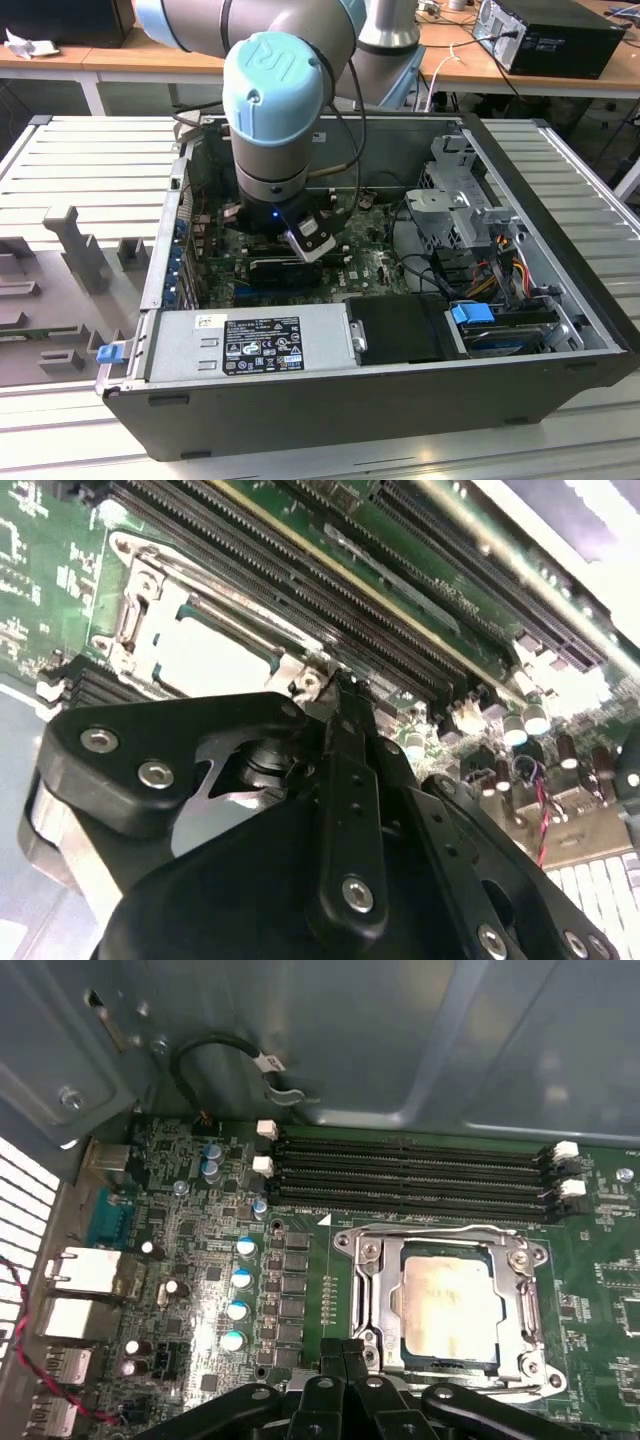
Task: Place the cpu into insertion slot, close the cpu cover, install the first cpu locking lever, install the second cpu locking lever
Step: 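Install the second cpu locking lever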
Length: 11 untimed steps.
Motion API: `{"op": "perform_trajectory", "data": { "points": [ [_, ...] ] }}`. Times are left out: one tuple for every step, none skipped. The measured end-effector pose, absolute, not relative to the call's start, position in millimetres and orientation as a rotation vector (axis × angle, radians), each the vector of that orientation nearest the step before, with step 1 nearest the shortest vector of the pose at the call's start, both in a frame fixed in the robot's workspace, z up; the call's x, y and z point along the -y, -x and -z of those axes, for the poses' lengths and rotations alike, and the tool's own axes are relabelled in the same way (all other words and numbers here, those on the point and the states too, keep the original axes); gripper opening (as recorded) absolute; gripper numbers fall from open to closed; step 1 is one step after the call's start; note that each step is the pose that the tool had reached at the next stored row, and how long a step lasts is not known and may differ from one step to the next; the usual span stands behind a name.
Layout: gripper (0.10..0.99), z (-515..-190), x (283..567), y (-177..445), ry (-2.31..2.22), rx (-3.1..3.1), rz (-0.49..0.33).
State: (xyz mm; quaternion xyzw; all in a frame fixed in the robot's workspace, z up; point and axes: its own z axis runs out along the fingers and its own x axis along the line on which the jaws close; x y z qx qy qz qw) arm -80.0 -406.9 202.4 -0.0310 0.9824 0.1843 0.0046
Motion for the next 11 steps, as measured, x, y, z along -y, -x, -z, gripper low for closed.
{"op": "perform_trajectory", "data": {
  "points": [
    [0.106,-204.7,407.0,80.1,0.097,-3.077,-0.577],
    [0.106,-206.3,406.9,80.1,0.097,-3.077,-0.577],
    [0.106,-207.2,406.9,80.1,0.097,-3.077,-0.577],
    [0.106,-207.8,406.9,80.1,0.097,-3.077,-0.577],
    [0.106,-208.4,406.9,80.1,0.097,-3.077,-0.577],
    [0.106,-209.6,406.9,80.1,0.097,-3.077,-0.577],
    [0.106,-210.8,406.9,80.1,0.097,-3.077,-0.577],
    [0.106,-211.3,406.9,80.1,0.097,-3.077,-0.577],
    [0.106,-211.3,406.9,80.1,0.097,-3.077,-0.577],
    [0.106,-211.5,406.9,80.1,0.097,-3.077,-0.577],
    [0.106,-211.6,406.9,80.1,0.097,-3.077,-0.577]
  ]
}}
